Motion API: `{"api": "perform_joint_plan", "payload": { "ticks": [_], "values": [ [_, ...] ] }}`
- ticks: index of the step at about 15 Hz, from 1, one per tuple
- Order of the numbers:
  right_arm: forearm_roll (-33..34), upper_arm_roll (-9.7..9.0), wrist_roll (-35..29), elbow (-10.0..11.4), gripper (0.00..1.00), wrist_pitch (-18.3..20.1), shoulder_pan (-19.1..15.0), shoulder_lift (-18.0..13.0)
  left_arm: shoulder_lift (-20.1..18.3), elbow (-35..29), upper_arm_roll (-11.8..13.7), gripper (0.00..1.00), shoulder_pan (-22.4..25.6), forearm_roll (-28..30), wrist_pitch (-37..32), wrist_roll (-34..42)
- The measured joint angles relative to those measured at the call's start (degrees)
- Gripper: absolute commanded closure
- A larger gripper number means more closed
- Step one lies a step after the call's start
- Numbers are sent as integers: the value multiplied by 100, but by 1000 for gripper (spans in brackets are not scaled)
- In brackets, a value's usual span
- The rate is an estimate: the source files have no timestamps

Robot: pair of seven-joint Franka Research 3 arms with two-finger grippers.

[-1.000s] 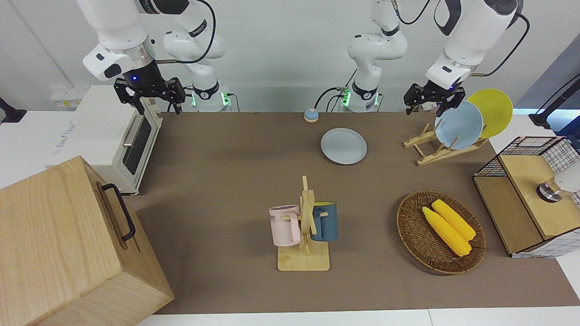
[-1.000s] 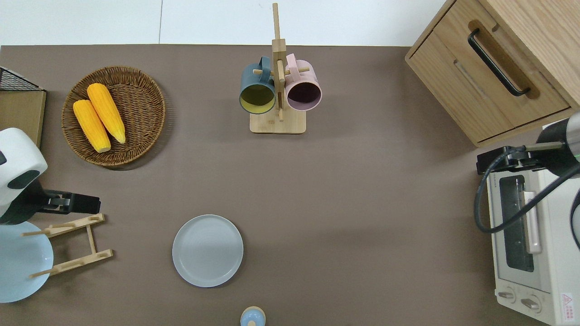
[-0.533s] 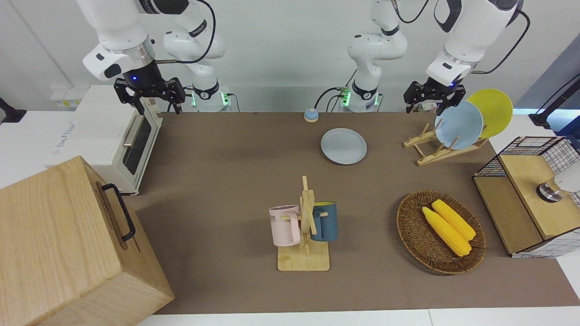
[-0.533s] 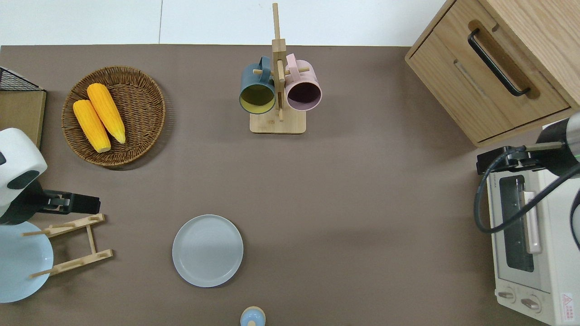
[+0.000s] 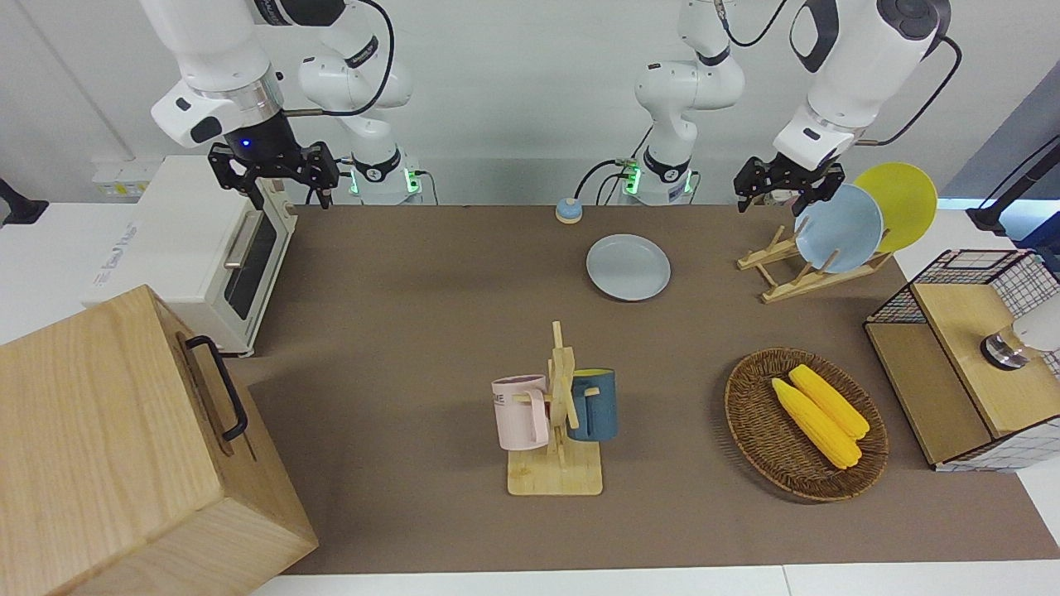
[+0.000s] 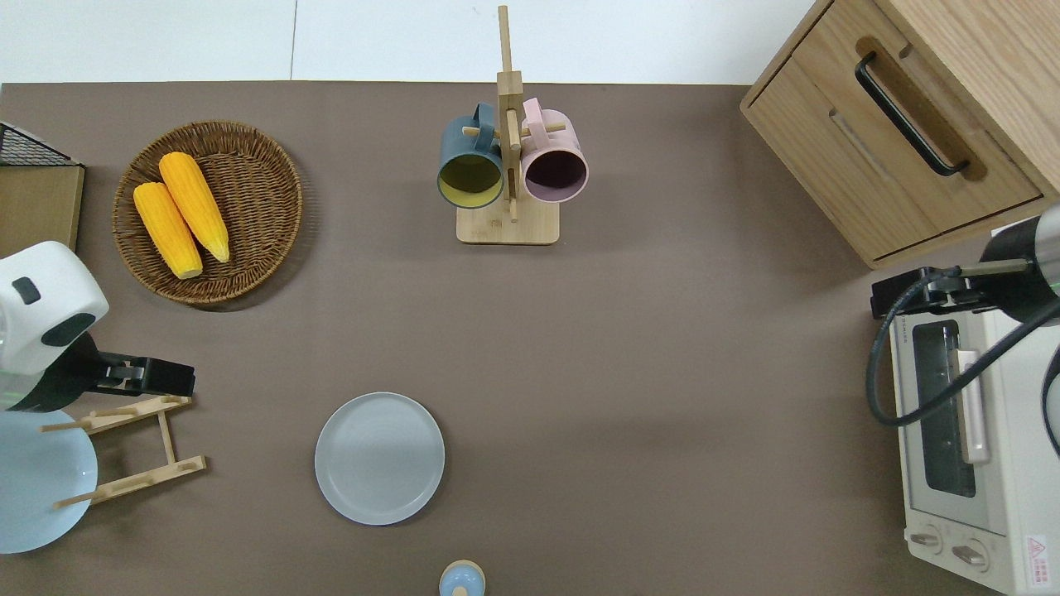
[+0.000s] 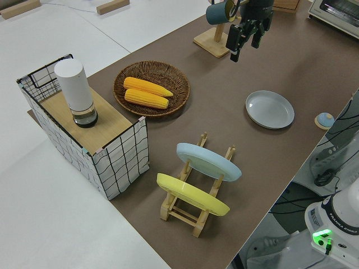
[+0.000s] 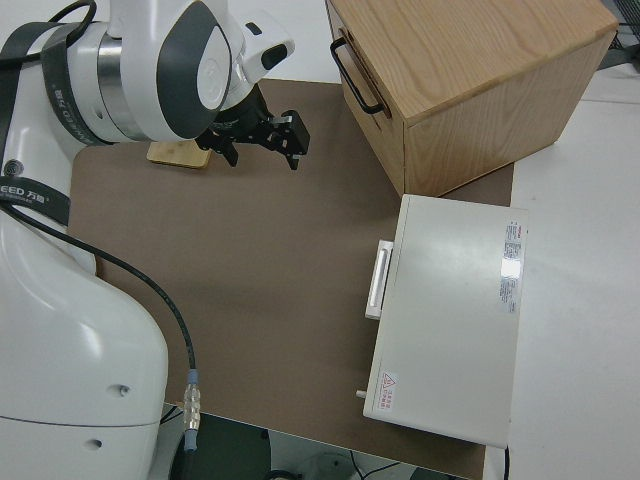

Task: Pick gray plate from table and place it on lower plate rack with left arm
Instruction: 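Move the left gripper toward the edge of the gray plate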

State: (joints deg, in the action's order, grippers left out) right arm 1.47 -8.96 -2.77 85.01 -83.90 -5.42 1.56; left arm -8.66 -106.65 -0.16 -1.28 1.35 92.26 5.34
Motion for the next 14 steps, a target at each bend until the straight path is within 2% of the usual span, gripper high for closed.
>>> {"api": "perform_joint_plan", "payload": {
  "ticks": [10,14],
  "values": [
    [0,0,0,0,17,0,0,0,27,-245,-21,2,-8,0,38,-422],
    [0,0,0,0,17,0,0,0,-3,-596,-35,2,-140,36,273,-472]
  ]
}}
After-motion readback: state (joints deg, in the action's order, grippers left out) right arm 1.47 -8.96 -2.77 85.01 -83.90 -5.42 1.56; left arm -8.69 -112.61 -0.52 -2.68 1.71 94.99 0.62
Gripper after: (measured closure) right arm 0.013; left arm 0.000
